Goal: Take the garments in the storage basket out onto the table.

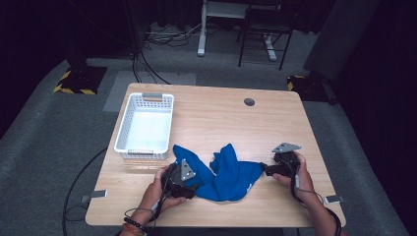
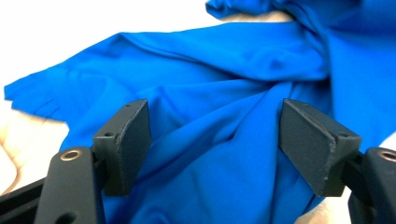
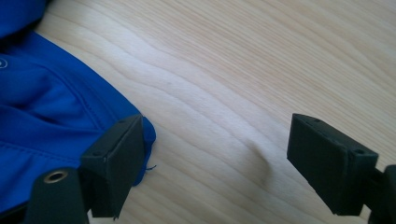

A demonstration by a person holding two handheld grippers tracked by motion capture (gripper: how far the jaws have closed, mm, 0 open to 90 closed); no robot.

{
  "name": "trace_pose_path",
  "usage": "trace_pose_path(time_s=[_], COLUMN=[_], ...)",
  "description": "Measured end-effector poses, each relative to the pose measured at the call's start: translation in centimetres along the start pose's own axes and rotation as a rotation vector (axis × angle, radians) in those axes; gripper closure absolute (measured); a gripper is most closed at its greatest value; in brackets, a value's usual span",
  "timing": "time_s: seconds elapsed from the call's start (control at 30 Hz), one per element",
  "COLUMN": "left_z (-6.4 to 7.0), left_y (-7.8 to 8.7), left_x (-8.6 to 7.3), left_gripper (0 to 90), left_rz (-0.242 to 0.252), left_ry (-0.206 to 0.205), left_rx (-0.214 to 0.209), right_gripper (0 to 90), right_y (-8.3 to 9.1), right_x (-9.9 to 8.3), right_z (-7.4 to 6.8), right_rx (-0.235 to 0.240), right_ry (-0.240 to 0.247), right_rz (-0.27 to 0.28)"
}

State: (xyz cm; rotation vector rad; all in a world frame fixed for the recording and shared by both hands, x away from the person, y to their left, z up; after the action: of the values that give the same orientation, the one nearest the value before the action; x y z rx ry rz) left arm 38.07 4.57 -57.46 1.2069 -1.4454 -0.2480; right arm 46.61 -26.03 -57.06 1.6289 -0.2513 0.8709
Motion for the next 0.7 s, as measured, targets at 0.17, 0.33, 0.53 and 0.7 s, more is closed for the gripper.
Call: trace_pose_path(time_s=[0.17,0.33,0.53,0.7], left_z=[0.6,1.1,2.1,2.5], left_y=[0.2,0.3,0.4,0.5], left_x=[0.1,0.2,0.6,1.0], left_gripper=[25.8,25.7,25.5,23.5], left_rz=[-0.004,-0.013,-0.019,-0.018], left_ry=[-0.018,-0.024,-0.030,-0.070], left_rx=[-0.024,-0.044,-0.081,-0.060], right_gripper=[19.8,19.8,20.0,27.9], right_y=[0.2,0.4,0.6,0.8], right_x=[0.0,-0.1,-0.2,-0.2], right_z=[1.6,4.1,6.0,7.4], right_rx=[-0.056,-0.129,-0.176,-0.238], right_ry=[-0.023,-0.069,-0.112,-0.116], right_rz=[0.002,0.008,0.007,0.025])
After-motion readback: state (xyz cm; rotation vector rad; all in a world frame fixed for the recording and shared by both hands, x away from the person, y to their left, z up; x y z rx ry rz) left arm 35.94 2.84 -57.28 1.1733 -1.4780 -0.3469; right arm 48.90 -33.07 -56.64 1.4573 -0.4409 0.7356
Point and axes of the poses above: each handheld gripper's, and its own axes: y roughly backward along the jaws, x roughly out of its top, z roughly to its right, the point moved 10 cm from there along -y, roughly forward along the jaws, and after that the axes turned 15 degrees about -y, right-handed, at the moved point
